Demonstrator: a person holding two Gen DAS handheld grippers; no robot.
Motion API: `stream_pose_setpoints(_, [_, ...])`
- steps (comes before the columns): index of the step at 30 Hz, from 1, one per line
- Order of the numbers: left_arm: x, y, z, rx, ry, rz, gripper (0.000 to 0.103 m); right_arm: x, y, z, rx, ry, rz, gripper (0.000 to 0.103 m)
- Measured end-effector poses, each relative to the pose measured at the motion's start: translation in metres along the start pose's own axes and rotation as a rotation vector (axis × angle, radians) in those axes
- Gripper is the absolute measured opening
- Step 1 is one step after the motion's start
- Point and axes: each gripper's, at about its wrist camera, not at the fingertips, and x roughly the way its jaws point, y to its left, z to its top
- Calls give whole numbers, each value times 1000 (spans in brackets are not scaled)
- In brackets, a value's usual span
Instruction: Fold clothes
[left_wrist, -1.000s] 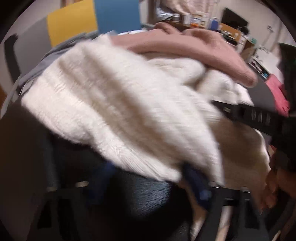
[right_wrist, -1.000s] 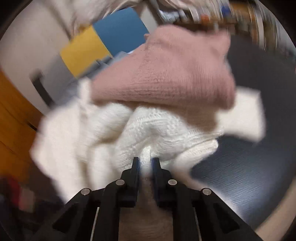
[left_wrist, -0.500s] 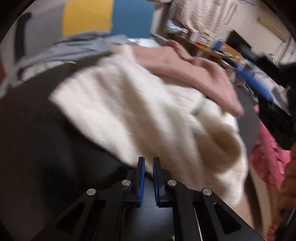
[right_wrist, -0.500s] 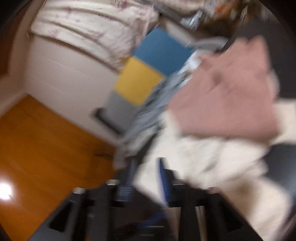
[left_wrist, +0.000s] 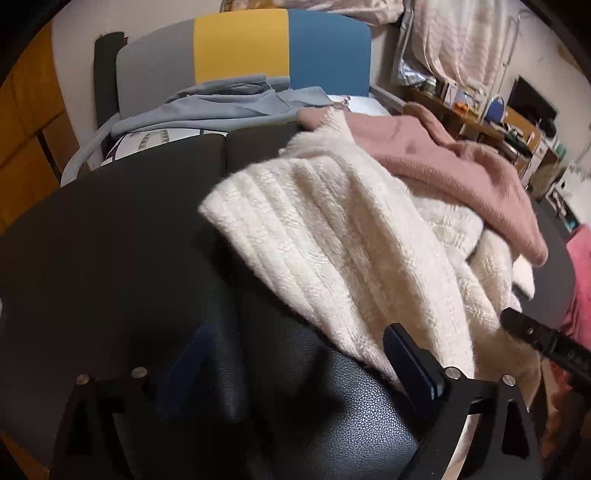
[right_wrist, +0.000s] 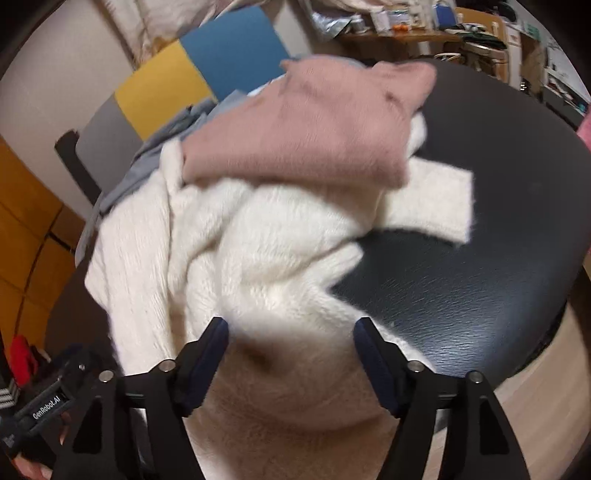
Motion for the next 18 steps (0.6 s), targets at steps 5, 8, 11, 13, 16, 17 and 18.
stream_pose_setpoints(5, [11,-3,2,77,24,-6,99,-2,6,-12,-45,-40,-28,78])
stream_pose_setpoints(8, [23,-9,6,118,36,7,101,-3,6,-14,-77,-62,-25,81])
stream_pose_setpoints(11, [35,-16,10,160,49,20,103,-6,7,-12,-113,-76,-23,82])
stream_pose_setpoints(13, [42,-21,12,187,57,29,103,-9,8,-13,-138,-79,-27,82])
stream_pose_setpoints(16, [54,-27,16,229,69,42,103,-9,9,-11,-165,-78,-30,82])
stream_pose_setpoints(17, [58,-29,18,243,74,46,103,-8,9,-10,-172,-79,-32,82])
stream_pose_setpoints(18, [60,-29,18,242,74,42,103,-7,11,-11,-177,-80,-34,82])
